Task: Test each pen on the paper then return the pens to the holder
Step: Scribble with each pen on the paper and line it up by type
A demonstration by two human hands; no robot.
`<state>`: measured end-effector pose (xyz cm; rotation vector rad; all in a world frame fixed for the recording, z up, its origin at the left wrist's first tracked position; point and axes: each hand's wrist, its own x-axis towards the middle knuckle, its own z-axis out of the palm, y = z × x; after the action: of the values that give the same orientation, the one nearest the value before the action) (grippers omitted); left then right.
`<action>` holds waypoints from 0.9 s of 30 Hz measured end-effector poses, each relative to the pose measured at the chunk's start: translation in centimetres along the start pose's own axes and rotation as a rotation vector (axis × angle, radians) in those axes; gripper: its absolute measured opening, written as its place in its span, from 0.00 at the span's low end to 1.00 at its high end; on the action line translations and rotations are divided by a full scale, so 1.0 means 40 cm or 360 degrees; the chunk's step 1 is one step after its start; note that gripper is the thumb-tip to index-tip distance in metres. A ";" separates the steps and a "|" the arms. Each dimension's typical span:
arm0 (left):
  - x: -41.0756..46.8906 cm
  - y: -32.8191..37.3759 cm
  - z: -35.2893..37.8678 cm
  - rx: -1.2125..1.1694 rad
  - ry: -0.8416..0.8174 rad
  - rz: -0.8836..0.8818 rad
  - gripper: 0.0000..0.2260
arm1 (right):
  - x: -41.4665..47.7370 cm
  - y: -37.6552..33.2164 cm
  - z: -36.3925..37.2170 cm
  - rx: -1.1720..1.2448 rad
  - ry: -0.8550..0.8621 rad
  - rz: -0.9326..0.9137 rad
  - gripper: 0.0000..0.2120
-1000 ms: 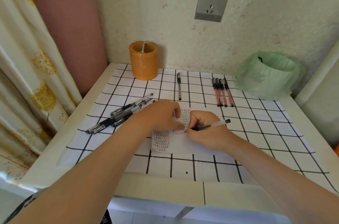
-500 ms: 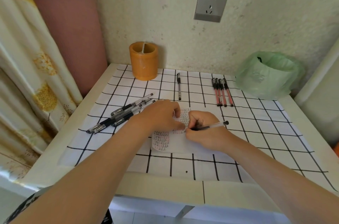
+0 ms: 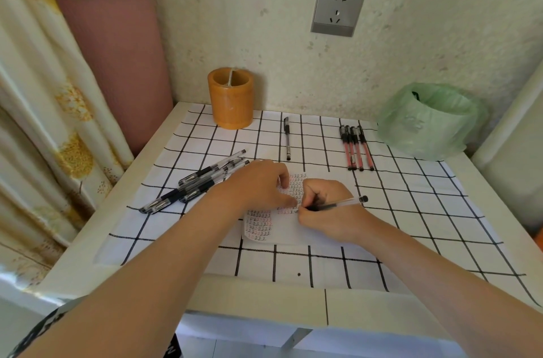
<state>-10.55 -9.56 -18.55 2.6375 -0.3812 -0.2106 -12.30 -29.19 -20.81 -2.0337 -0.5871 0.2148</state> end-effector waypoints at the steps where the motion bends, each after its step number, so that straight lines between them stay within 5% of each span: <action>1: 0.000 0.000 0.000 0.0000 0.0001 0.0001 0.15 | 0.000 -0.001 -0.001 0.0000 -0.0006 0.0003 0.07; 27: -0.001 0.001 0.000 -0.0027 0.0001 -0.0007 0.15 | -0.002 -0.012 0.000 0.0003 -0.0014 0.0043 0.06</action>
<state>-10.58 -9.60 -18.53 2.6220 -0.3720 -0.2134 -12.52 -29.04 -20.42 -2.0410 -0.5649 0.2400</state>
